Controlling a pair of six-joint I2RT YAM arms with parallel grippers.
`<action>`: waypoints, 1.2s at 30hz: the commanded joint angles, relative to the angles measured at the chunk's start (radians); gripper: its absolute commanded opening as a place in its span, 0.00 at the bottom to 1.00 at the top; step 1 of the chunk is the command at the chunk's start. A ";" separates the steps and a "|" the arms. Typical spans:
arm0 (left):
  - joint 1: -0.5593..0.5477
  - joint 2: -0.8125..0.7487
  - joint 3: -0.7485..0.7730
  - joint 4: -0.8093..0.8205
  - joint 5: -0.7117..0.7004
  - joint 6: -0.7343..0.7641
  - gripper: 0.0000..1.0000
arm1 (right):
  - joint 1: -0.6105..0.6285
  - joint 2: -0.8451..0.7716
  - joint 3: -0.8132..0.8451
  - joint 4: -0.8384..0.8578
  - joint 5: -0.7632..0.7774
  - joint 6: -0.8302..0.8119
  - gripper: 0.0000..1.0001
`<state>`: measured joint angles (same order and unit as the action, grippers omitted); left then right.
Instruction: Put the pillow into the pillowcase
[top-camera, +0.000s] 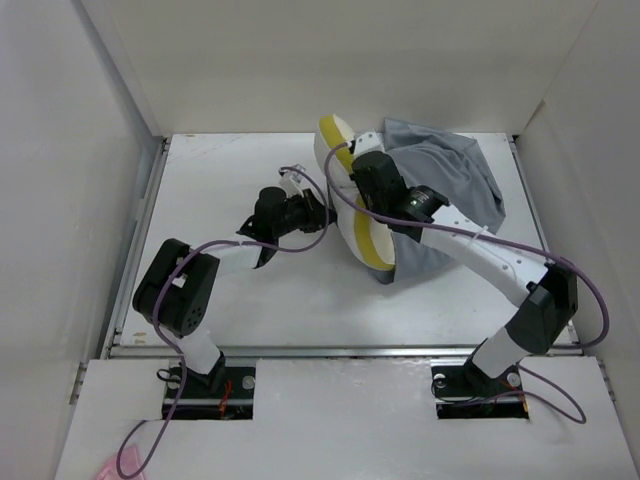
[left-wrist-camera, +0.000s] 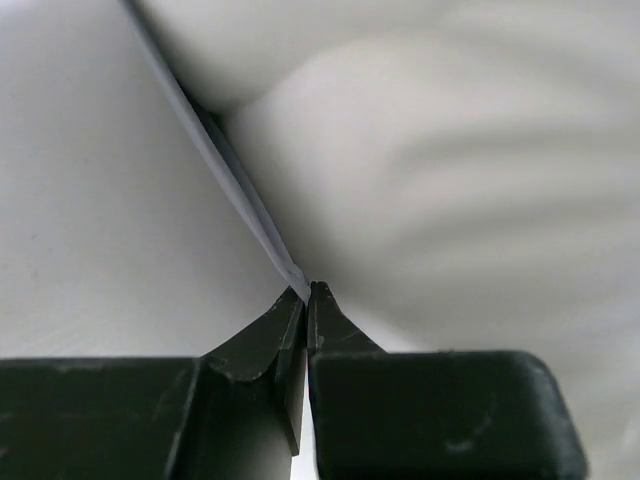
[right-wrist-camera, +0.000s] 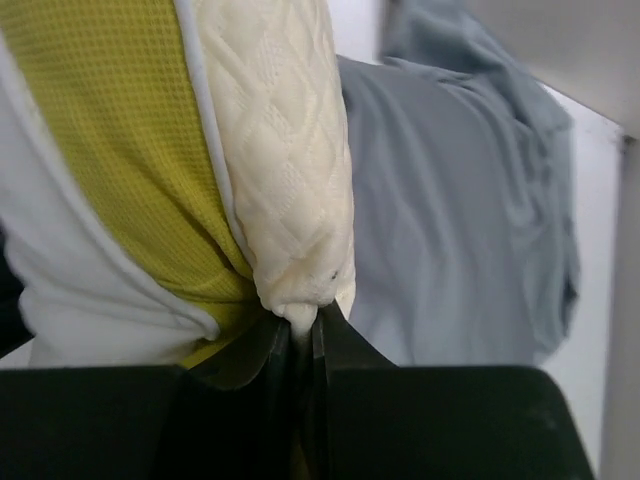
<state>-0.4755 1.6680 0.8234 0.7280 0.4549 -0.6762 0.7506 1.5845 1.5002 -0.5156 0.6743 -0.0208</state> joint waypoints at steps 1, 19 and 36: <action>0.018 -0.070 0.013 0.063 0.004 0.009 0.00 | -0.008 -0.033 -0.053 0.014 -0.196 -0.117 0.10; 0.037 0.004 0.048 0.063 0.031 -0.011 0.00 | -0.195 -0.137 -0.103 -0.096 -0.402 0.134 0.90; 0.046 -0.135 0.158 -0.091 0.031 0.059 0.00 | -0.256 0.040 -0.026 -0.146 -0.182 0.216 0.00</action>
<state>-0.4370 1.6585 0.8879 0.6018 0.4709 -0.6735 0.5449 1.6524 1.3945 -0.6464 0.4072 0.1692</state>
